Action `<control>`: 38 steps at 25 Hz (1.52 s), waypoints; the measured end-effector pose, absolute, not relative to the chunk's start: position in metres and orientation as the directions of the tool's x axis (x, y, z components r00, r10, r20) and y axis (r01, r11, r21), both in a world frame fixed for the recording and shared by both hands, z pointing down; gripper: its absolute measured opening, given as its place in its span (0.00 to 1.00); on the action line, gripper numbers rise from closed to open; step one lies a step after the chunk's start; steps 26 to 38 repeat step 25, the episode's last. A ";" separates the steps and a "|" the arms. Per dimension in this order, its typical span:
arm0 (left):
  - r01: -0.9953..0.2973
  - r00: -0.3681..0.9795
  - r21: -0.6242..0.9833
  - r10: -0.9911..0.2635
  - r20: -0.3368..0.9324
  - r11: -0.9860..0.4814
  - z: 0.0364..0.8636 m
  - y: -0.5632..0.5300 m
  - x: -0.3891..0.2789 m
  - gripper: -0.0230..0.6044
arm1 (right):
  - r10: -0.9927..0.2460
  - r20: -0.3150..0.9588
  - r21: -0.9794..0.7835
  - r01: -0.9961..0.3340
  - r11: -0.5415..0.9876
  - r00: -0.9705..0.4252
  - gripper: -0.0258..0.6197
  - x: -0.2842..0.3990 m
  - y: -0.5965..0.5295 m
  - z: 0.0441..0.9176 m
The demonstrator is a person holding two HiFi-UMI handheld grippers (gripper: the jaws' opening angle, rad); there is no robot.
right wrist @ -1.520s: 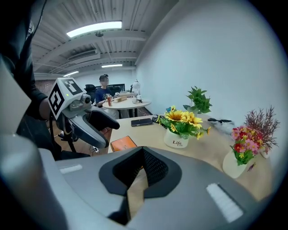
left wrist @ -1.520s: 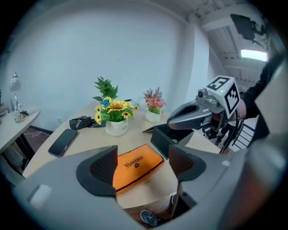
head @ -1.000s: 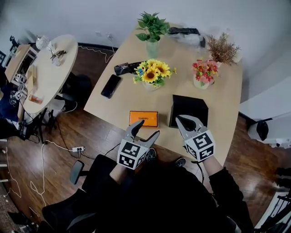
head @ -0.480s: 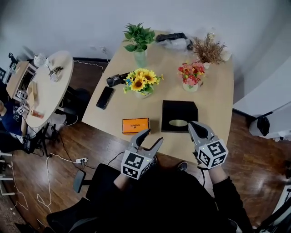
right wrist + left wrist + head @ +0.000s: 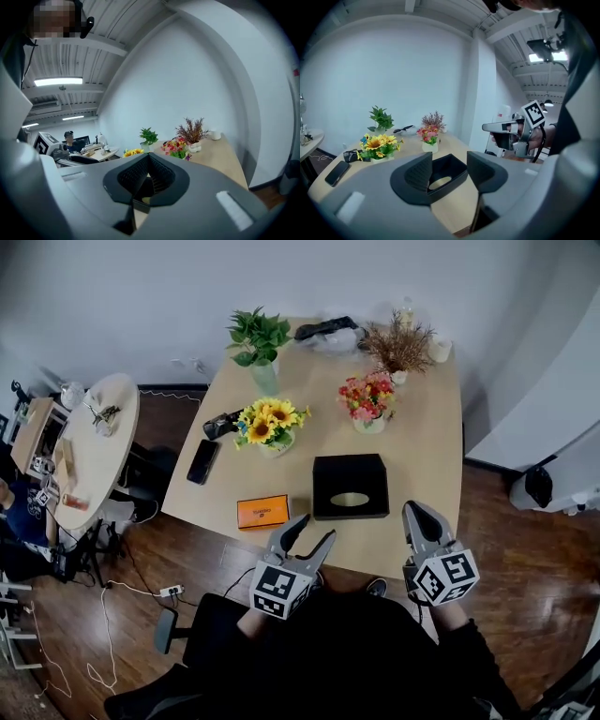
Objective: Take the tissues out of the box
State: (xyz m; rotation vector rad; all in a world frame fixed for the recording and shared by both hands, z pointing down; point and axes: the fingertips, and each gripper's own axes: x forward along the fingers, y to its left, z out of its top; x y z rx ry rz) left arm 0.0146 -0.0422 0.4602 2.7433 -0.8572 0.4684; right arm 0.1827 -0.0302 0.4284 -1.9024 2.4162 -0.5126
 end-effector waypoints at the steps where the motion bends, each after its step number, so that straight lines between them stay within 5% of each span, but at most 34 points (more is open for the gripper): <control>1: -0.580 0.782 0.122 -0.509 0.361 -0.805 0.459 -0.041 0.018 0.38 | -0.954 0.178 -0.266 -0.945 0.190 -0.242 0.04 0.187 -0.028 0.428; 38: -0.604 0.769 0.166 -0.516 0.377 -0.779 0.469 -0.038 0.008 0.37 | -0.955 0.188 -0.230 -0.955 0.186 -0.231 0.04 0.186 -0.029 0.431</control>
